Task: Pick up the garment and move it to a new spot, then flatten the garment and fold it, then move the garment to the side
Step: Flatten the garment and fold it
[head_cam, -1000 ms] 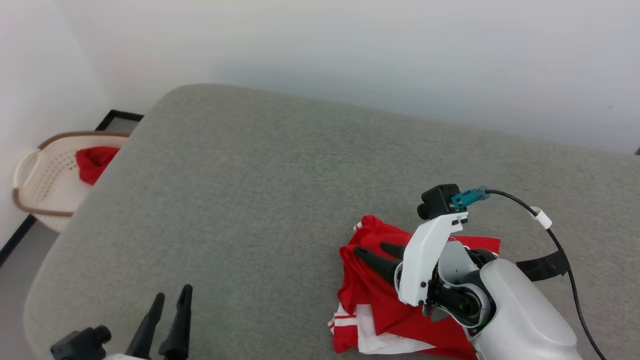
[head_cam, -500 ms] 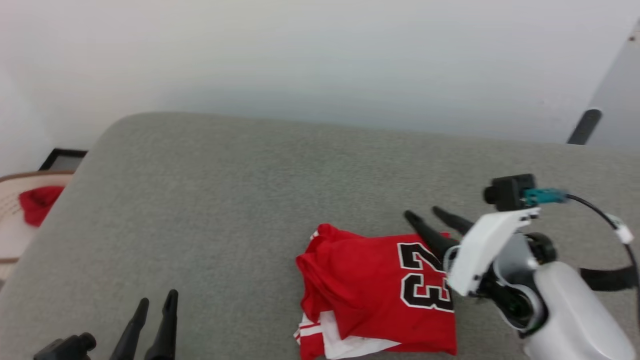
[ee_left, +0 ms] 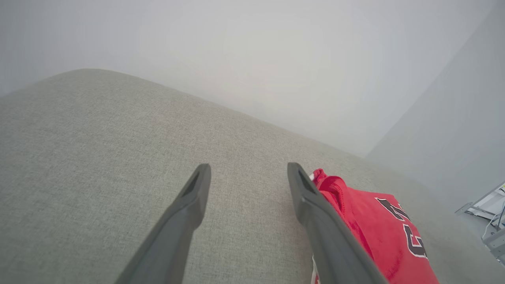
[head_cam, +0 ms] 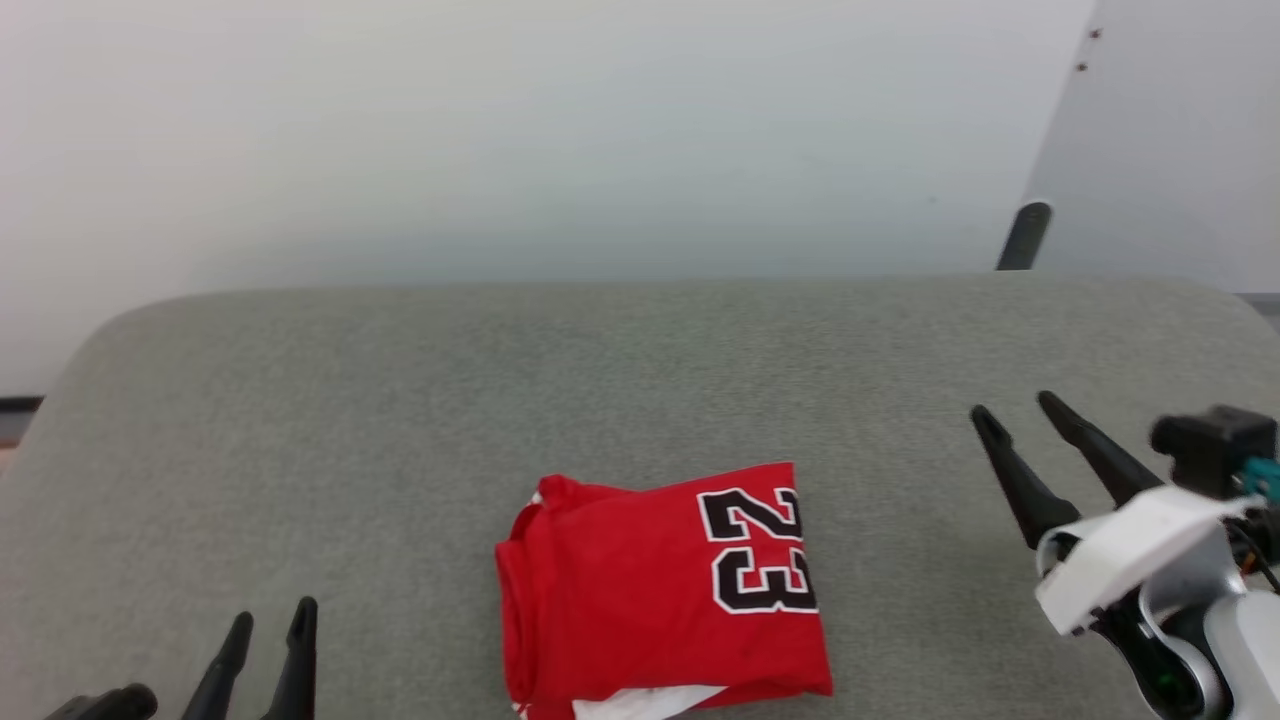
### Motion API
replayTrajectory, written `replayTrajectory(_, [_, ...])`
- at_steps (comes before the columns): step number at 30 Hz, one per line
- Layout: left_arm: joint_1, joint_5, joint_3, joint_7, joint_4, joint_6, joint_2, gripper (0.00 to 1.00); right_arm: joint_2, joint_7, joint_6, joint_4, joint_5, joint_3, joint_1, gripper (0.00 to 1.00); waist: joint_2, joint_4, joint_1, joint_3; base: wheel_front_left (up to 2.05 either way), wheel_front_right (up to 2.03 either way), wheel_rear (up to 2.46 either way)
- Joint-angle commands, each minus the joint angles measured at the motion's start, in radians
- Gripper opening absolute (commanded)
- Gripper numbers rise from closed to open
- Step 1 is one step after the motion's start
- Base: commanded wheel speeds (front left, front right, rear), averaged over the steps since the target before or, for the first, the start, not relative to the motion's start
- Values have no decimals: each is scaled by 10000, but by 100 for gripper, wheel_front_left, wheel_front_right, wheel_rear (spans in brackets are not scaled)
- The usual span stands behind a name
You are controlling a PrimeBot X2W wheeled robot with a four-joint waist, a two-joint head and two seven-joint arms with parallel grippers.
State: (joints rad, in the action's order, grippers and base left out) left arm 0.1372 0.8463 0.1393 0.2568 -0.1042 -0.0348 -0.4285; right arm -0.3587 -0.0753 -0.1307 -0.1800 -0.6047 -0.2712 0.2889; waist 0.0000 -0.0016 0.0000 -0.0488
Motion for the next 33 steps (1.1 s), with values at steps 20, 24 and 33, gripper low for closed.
replayTrajectory(20, [518, -1725, -1400, 77, 156, -306, 422, 100, -21, 2074, 0, 86, 871, 1560, -2076, 100, 0, -1146, 0, -321, 0, 0, 0])
replayTrajectory(24, [525, -1909, -1557, 77, 97, -409, 508, 100, 34, 2106, 0, 165, 959, 1776, -2318, 100, 0, -1080, 0, -329, 0, 0, 0])
replayTrajectory(33, [476, -2068, -1644, 78, 8, -544, 640, 100, 189, 1978, 0, 247, 1165, 1882, -2463, 100, 0, -928, 0, -329, 0, 0, 0])
